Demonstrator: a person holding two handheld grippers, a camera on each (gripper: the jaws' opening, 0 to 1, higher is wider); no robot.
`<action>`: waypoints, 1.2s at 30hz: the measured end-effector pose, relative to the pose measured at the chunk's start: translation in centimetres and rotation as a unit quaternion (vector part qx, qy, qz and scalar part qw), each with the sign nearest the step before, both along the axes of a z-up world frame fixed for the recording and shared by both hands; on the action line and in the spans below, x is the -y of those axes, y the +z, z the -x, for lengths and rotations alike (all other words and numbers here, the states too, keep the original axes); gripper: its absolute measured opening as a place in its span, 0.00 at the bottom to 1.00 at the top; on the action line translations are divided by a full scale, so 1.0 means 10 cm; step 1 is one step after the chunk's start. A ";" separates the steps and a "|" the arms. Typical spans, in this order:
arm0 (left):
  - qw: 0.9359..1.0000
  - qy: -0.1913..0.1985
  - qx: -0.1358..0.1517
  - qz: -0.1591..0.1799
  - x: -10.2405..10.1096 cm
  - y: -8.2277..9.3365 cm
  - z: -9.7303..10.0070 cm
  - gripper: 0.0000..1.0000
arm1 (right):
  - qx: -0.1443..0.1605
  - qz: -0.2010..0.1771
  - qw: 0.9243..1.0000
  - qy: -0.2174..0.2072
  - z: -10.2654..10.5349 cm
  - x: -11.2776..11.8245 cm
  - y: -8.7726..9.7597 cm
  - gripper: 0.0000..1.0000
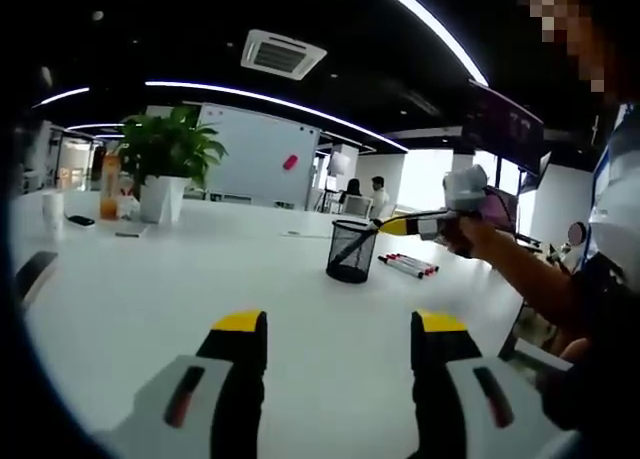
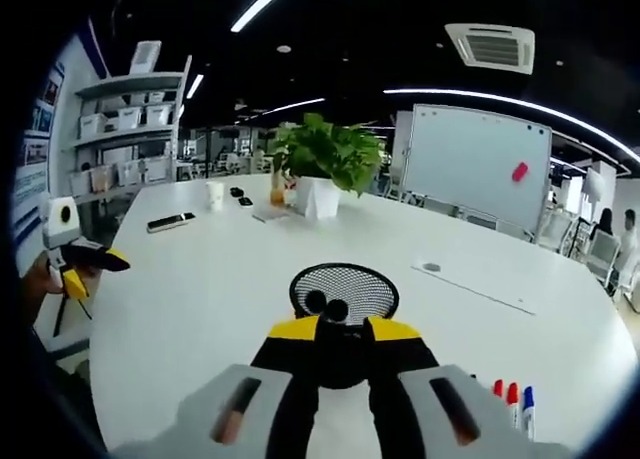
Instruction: Pick up the whiteboard markers from the pen holder and place them facing the whiteboard neatly
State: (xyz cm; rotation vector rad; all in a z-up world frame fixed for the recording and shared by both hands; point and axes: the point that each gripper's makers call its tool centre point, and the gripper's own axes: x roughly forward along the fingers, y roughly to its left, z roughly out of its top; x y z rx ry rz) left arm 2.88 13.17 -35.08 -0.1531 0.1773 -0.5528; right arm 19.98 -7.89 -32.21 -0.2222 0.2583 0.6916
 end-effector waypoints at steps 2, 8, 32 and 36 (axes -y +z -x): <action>1.000 0.001 0.000 0.000 0.00 0.00 0.00 0.59 | 0.005 -0.006 1.000 0.000 -0.01 -0.02 0.03 0.14; 1.000 0.007 0.000 0.000 -0.05 0.00 0.01 0.59 | -0.009 0.000 1.000 0.002 -0.06 -0.07 -0.02 0.15; 1.000 0.004 -0.001 -0.005 0.00 0.02 0.00 0.59 | -0.010 -0.019 1.000 -0.017 -0.09 0.00 0.21 0.13; 1.000 0.002 0.000 -0.005 0.02 0.03 0.00 0.59 | 0.003 -0.030 0.999 -0.015 -0.01 0.05 0.35 0.13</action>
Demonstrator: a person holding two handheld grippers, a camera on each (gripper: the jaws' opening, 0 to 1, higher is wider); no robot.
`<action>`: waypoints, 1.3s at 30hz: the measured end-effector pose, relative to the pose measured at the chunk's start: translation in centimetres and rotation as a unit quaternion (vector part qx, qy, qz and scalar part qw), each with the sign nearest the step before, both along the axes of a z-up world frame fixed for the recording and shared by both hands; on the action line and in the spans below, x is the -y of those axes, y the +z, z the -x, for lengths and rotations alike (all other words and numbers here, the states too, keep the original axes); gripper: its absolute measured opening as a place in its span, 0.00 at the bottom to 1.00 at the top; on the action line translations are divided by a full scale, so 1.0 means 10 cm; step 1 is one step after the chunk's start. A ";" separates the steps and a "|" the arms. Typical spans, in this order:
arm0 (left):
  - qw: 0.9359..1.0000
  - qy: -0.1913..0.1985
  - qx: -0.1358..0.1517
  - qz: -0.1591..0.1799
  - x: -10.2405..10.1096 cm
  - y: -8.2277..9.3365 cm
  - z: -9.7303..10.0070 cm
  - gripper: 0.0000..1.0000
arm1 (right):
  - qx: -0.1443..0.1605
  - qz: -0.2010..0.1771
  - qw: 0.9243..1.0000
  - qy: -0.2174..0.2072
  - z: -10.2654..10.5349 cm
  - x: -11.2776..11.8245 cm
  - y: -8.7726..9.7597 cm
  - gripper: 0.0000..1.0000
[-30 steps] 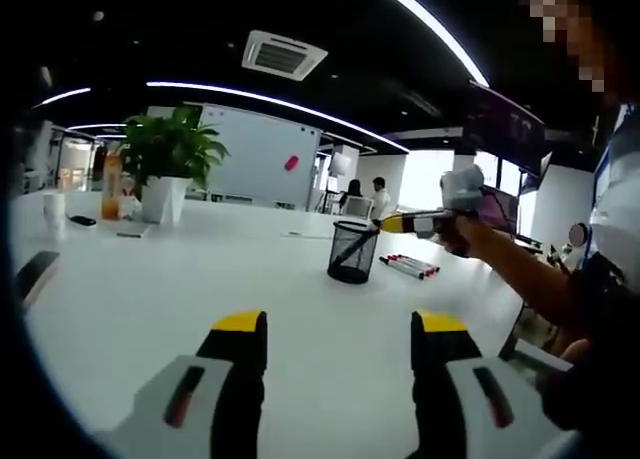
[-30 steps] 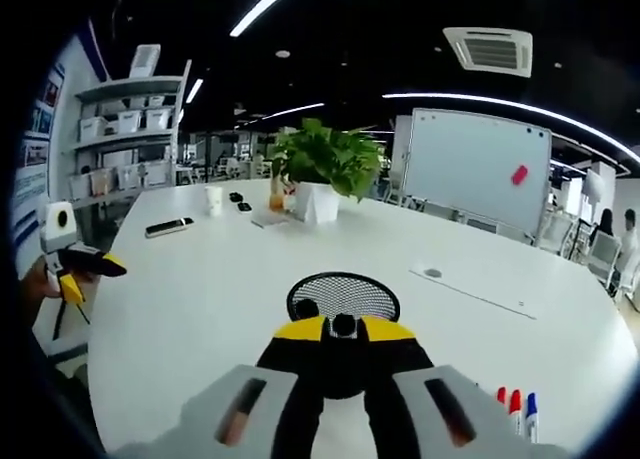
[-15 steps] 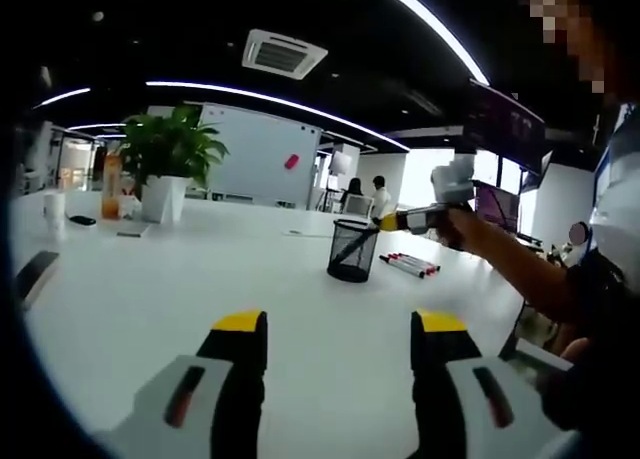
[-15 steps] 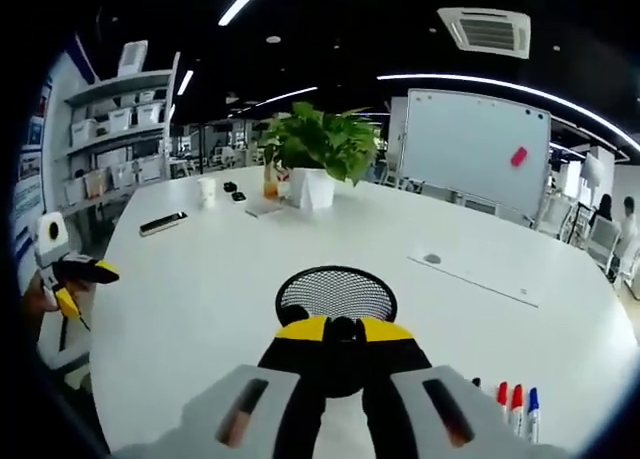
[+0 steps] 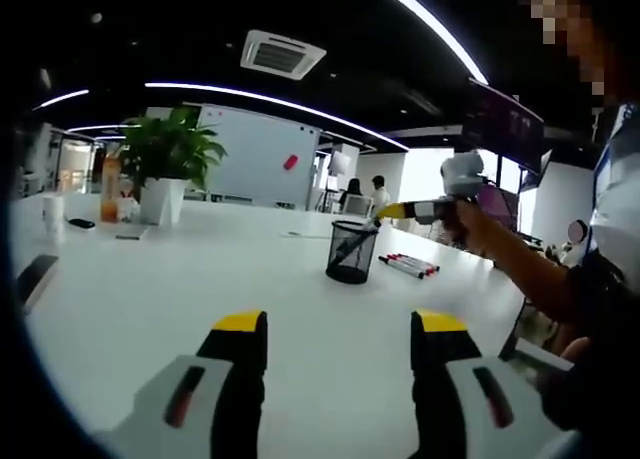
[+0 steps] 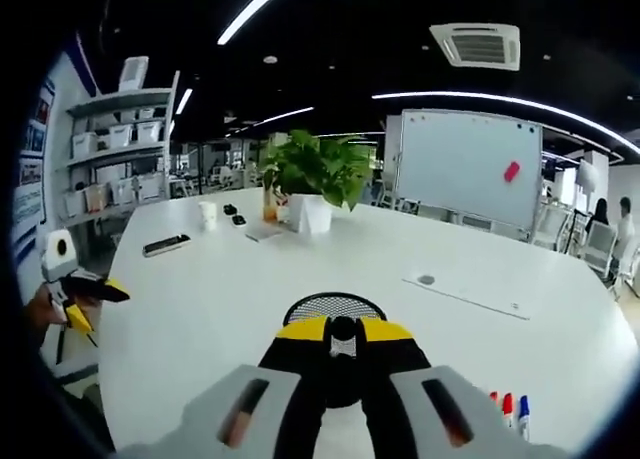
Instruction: Pick up the whiteboard markers from the pen holder and place them facing the whiteboard neatly
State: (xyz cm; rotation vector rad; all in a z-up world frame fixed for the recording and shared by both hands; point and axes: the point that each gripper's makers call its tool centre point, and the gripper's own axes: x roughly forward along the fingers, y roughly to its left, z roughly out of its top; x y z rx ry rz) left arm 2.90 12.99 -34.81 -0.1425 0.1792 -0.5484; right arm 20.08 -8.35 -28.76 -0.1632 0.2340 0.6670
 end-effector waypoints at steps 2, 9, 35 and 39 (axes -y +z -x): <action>1.000 -0.002 0.001 0.000 0.01 0.01 0.00 0.59 | 0.006 -0.004 1.000 -0.002 0.05 0.04 0.03 0.13; 1.000 -0.006 0.004 -0.002 0.04 0.03 0.01 0.59 | 0.010 -0.023 1.000 -0.014 0.26 0.19 -0.01 0.13; 1.000 -0.010 0.003 -0.007 0.08 0.03 0.01 0.58 | -0.010 -0.029 0.999 -0.023 0.36 0.30 -0.22 0.13; 1.000 -0.012 0.004 -0.006 0.09 0.04 0.00 0.58 | 0.002 -0.031 0.999 -0.024 0.37 0.32 -0.16 0.13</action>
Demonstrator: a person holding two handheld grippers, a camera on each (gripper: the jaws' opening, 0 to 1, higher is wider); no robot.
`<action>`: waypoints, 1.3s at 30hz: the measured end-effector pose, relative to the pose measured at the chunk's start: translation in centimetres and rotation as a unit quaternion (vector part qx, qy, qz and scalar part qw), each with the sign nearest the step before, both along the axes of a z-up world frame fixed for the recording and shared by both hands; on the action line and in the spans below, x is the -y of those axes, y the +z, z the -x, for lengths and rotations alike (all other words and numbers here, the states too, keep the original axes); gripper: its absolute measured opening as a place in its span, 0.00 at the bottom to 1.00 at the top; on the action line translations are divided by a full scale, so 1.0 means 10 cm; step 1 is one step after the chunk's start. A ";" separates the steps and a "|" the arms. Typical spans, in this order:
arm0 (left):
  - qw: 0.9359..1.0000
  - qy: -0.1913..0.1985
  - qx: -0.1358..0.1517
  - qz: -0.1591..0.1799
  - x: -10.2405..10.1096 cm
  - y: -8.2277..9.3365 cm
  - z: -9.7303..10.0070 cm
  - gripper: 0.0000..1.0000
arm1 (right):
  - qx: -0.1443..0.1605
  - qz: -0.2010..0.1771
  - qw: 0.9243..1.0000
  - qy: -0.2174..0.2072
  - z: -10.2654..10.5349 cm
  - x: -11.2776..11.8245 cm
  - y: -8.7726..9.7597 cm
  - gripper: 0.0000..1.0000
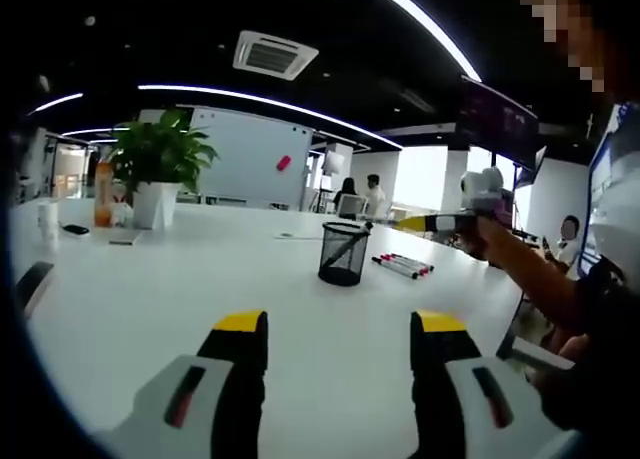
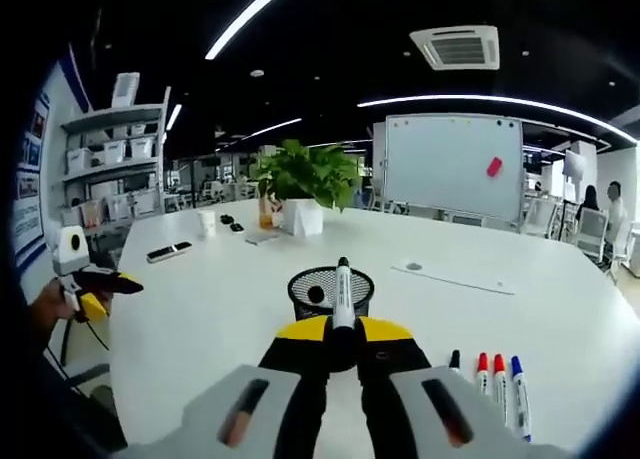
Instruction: Pick up the whiteboard markers from the pen holder and place them facing the whiteboard neatly
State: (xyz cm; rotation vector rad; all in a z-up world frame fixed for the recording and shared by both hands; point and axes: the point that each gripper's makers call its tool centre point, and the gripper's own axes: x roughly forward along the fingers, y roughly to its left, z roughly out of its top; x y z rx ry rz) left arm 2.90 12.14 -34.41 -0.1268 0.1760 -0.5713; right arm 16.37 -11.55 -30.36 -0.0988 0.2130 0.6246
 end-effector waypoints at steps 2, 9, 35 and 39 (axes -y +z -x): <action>1.000 -0.001 0.000 0.000 0.00 0.00 0.00 0.58 | 0.009 0.000 1.000 -0.005 -0.01 0.04 0.04 0.13; 1.000 -0.002 -0.001 0.003 0.00 -0.01 -0.02 0.58 | 0.040 0.006 0.999 -0.007 0.00 0.12 0.17 0.13; 1.000 -0.009 0.000 0.003 0.07 0.00 -0.04 0.58 | 0.048 -0.012 0.997 -0.051 0.06 0.58 0.17 0.13; 1.000 -0.010 -0.001 0.002 0.09 -0.01 -0.04 0.58 | 0.053 -0.016 0.997 -0.061 0.06 0.67 0.21 0.13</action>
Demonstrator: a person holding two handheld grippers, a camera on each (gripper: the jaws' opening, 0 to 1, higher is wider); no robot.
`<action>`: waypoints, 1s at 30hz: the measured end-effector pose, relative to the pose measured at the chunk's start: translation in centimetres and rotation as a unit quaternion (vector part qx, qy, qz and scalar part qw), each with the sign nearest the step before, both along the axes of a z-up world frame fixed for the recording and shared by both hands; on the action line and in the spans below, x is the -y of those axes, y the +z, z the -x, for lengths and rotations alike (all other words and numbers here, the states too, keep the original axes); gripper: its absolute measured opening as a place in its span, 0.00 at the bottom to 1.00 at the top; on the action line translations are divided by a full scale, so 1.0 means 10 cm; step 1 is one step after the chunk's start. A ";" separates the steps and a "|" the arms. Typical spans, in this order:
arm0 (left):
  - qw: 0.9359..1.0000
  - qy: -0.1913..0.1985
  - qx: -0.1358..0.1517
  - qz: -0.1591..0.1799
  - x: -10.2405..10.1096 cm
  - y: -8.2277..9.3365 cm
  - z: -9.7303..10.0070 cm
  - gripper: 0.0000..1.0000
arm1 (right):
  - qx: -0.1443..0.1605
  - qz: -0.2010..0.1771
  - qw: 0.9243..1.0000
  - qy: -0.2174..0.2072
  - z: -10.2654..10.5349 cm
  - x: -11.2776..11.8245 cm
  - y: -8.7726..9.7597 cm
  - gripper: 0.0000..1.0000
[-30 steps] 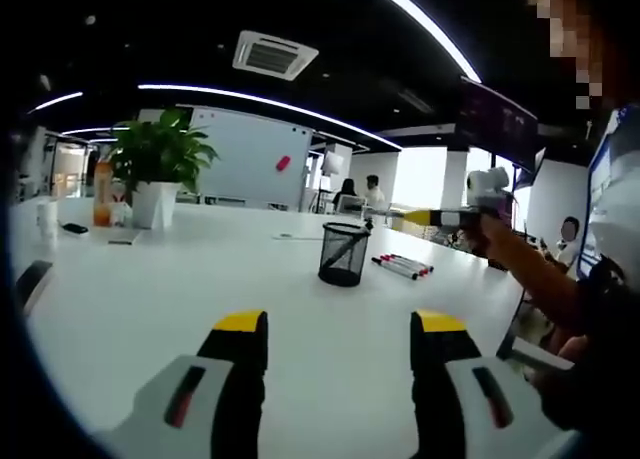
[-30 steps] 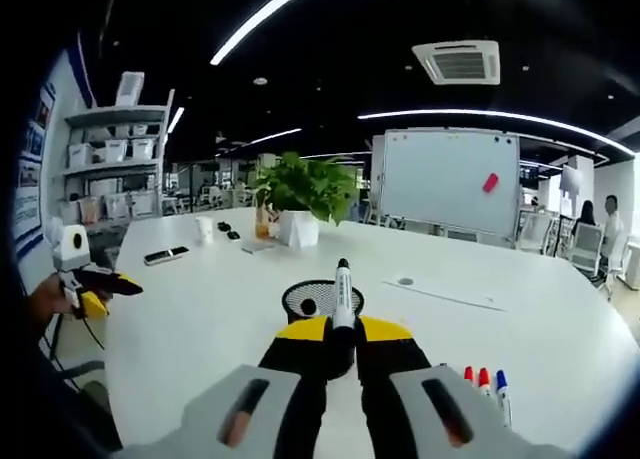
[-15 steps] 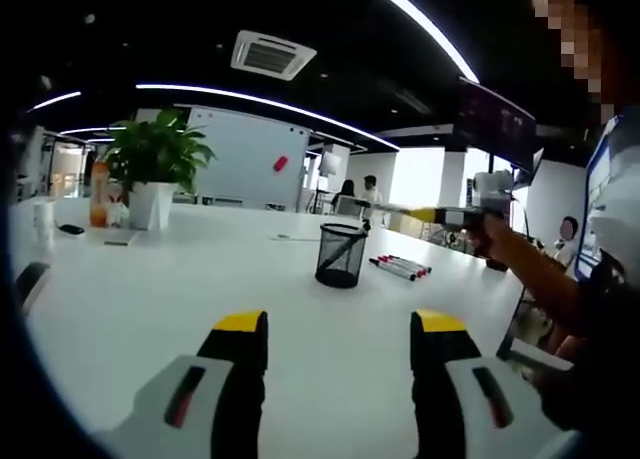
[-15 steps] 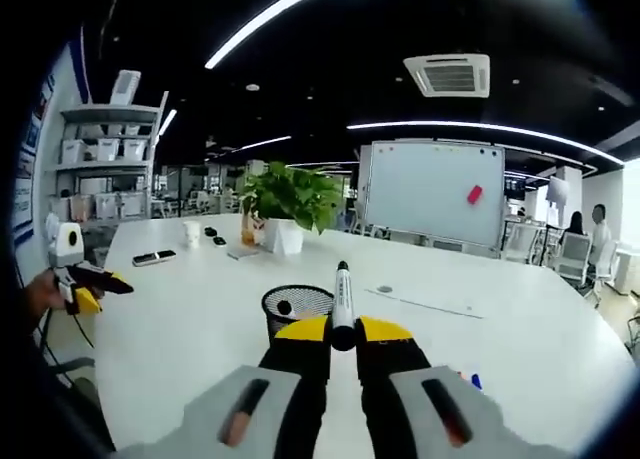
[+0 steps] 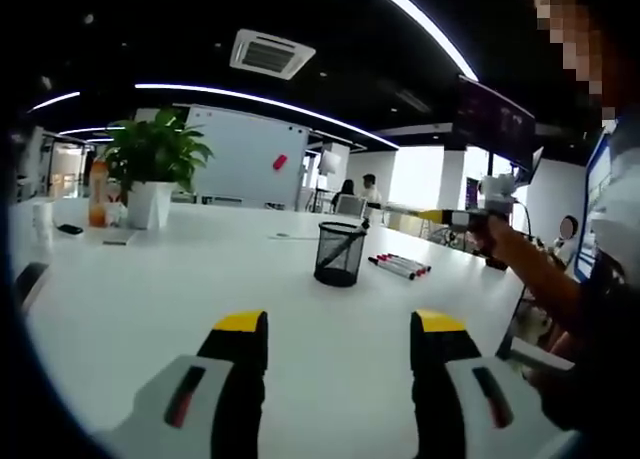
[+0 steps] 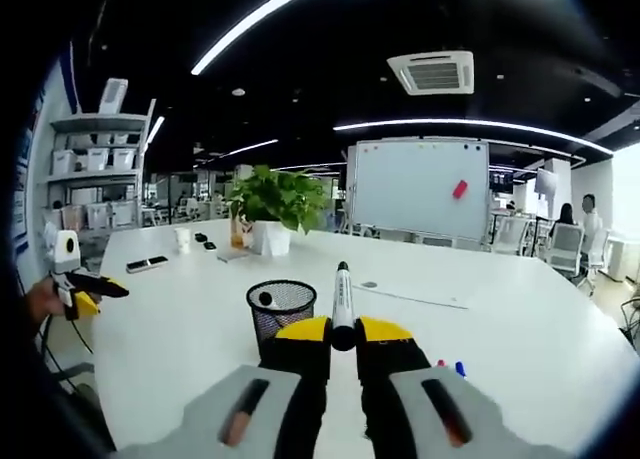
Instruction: Pick up the whiteboard markers from the pen holder and place them facing the whiteboard neatly
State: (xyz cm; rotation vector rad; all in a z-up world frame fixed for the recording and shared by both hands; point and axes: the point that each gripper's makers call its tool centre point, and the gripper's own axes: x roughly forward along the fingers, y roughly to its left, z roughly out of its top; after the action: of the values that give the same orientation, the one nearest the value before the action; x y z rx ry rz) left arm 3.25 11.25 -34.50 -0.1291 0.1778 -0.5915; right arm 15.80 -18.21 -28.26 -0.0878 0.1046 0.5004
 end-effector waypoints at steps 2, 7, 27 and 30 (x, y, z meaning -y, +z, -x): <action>1.000 -0.002 0.000 0.000 0.01 0.00 0.00 0.58 | 0.002 -0.001 1.000 -0.004 0.00 0.05 0.02 0.13; 1.000 -0.002 -0.002 -0.001 0.02 -0.01 0.00 0.58 | 0.006 -0.004 1.000 -0.015 0.00 0.16 0.04 0.13; 1.000 -0.008 -0.005 -0.001 0.09 -0.03 -0.02 0.58 | 0.018 0.013 0.997 -0.075 -0.01 0.66 0.05 0.13; 1.000 -0.012 -0.001 -0.007 0.13 0.00 -0.01 0.58 | 0.017 0.009 0.996 -0.088 -0.01 0.77 0.05 0.13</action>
State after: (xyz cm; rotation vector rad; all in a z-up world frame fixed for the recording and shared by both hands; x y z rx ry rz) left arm 3.30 9.98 -34.46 -0.1144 0.1862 -0.6142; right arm 15.89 -25.88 -27.80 -0.1030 0.0828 0.3210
